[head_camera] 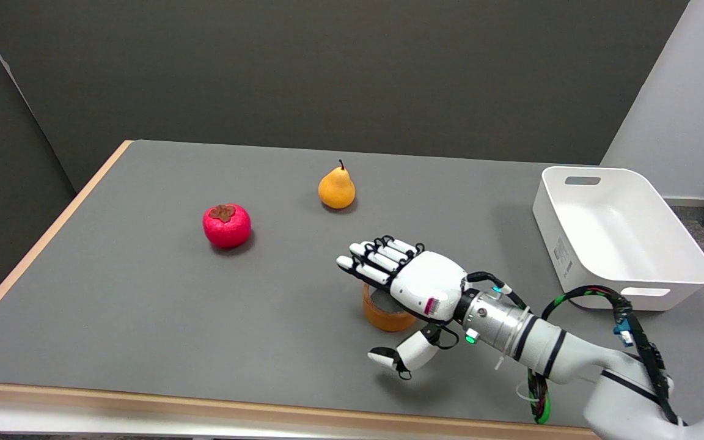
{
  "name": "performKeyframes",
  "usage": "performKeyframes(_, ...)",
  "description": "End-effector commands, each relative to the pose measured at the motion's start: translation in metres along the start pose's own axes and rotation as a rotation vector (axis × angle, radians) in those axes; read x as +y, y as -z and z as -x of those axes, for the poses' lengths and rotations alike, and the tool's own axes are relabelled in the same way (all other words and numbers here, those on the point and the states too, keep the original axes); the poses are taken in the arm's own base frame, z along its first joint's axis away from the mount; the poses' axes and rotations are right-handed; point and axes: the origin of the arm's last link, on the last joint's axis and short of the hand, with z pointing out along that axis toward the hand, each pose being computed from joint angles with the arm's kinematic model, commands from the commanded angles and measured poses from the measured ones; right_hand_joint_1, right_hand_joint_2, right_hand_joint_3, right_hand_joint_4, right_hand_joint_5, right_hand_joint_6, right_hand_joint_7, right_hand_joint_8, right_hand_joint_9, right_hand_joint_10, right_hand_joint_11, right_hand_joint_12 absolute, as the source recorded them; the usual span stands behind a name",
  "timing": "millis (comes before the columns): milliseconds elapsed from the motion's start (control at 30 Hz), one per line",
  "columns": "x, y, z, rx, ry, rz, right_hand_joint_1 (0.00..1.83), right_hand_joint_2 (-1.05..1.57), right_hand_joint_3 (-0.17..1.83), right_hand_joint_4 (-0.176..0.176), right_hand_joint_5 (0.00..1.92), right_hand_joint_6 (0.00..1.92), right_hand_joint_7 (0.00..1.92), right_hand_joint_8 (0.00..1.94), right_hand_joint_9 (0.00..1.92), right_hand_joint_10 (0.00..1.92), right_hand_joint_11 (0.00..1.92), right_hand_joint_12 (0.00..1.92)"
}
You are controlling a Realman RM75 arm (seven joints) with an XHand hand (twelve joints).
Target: Pick up yellow tape.
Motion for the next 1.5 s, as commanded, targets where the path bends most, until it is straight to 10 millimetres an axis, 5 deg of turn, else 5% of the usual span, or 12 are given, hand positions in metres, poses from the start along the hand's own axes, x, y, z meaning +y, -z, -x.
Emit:
performKeyframes(33,0.003,-0.026,0.009,0.02,-0.007,0.022,0.4,0.47,0.91,0.062,0.0,0.0,0.0,0.03,0.0,0.26,0.0,0.91)
performKeyframes(333,0.013,-0.025,0.017,0.005,-0.003,0.043,0.42,0.48,0.91,0.074,0.0,0.0,0.0,0.09,0.0,0.35,0.01,1.03)
performKeyframes(533,0.018,-0.022,0.021,0.021,-0.022,0.041,0.48,0.51,0.95,0.103,0.0,0.18,0.03,0.19,0.06,0.52,0.09,1.08)
performKeyframes(1000,0.025,-0.018,0.02,0.017,0.0,0.034,0.96,0.64,0.99,0.156,0.2,0.48,0.32,0.4,0.36,0.78,0.35,1.42)
performKeyframes(1333,0.033,-0.014,0.026,0.021,-0.033,0.046,0.96,0.64,0.99,0.158,0.2,0.5,0.34,0.42,0.39,0.82,0.38,1.45)
performKeyframes(1500,0.036,-0.012,0.027,0.025,-0.044,0.05,0.97,0.65,0.99,0.174,0.28,0.67,0.41,0.54,0.45,0.89,0.44,1.52)
